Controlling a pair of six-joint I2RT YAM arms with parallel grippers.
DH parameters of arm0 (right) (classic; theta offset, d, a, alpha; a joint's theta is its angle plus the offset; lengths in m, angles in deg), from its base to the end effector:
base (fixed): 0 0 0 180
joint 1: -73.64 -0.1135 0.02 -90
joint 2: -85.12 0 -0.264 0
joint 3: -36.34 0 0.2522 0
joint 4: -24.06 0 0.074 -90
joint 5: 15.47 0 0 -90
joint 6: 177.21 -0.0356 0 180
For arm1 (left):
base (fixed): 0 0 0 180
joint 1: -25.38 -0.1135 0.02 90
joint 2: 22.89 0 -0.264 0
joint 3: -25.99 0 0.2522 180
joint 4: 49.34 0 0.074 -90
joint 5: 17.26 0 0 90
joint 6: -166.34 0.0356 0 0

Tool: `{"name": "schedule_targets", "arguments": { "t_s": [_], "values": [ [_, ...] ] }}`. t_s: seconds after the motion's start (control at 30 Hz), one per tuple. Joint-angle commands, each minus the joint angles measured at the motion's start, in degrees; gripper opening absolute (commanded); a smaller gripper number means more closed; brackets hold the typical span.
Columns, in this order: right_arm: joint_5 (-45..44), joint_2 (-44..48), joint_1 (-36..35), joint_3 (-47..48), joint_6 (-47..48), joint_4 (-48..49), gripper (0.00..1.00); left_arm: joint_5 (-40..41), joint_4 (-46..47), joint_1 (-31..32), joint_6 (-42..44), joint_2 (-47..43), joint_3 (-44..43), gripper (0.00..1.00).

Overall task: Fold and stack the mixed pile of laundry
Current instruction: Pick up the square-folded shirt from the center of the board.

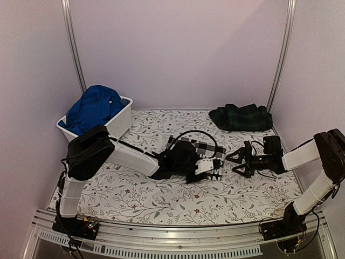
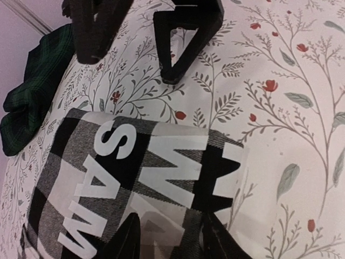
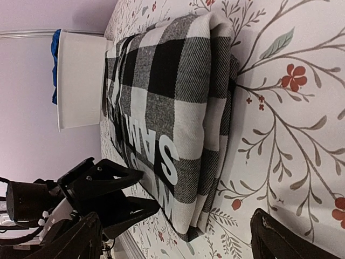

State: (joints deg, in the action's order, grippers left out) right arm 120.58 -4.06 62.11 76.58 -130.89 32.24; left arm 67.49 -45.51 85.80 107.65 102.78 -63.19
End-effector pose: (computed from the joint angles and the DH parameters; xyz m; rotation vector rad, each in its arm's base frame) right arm 0.2463 0.0764 0.1229 0.2128 2.4059 1.3962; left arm 0.2286 -0.4093 0.1189 1.5905 1.4676 -0.3933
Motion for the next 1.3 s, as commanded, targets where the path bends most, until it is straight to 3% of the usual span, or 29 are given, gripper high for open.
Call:
{"name": "schedule_targets", "arguments": {
  "t_s": [0.0, 0.17, 0.3, 0.43, 0.6, 0.7, 0.8, 1.1, 1.27],
  "values": [
    [1.17, 0.05, 0.13, -3.30, -5.40, 8.31, 0.93, -0.34, -2.59, 1.95, 3.65, 3.53, -2.00, 0.38],
    [1.95, -2.67, 0.13, -4.77, -8.06, 12.72, 0.90, -0.02, -2.96, 2.14, 3.43, 5.28, -3.48, 0.42],
    [2.17, -3.83, 0.13, -5.12, -9.15, 14.28, 0.89, -0.26, -3.53, 2.84, 5.15, 5.73, -4.18, 0.54],
    [1.79, -3.89, 0.15, -5.11, -9.10, 14.19, 0.88, -1.59, -5.12, 3.96, 6.36, 4.69, -3.99, 0.53],
    [1.69, -4.12, 0.14, -5.37, -9.14, 14.36, 0.88, -0.03, -4.62, 4.11, 6.41, 6.65, -5.78, 0.42],
    [1.44, -4.39, 0.12, -5.76, -9.10, 14.37, 0.88, 2.58, -1.69, 3.99, 5.48, 7.64, -6.82, 0.25],
    [1.78, -5.19, 0.00, -6.06, -9.64, 14.88, 0.90, 0.74, 1.55, 3.28, 3.03, 5.92, -6.20, 0.00],
    [1.62, -10.89, -2.10, -4.60, -16.48, 24.38, 0.93, -4.41, 3.69, 1.56, 0.01, 2.97, -6.48, 0.00],
    [4.73, -19.75, -3.35, -3.25, -25.87, 39.16, 0.86, -4.41, 4.27, 1.61, -1.03, 1.70, -6.17, 0.00]
  ]
}}
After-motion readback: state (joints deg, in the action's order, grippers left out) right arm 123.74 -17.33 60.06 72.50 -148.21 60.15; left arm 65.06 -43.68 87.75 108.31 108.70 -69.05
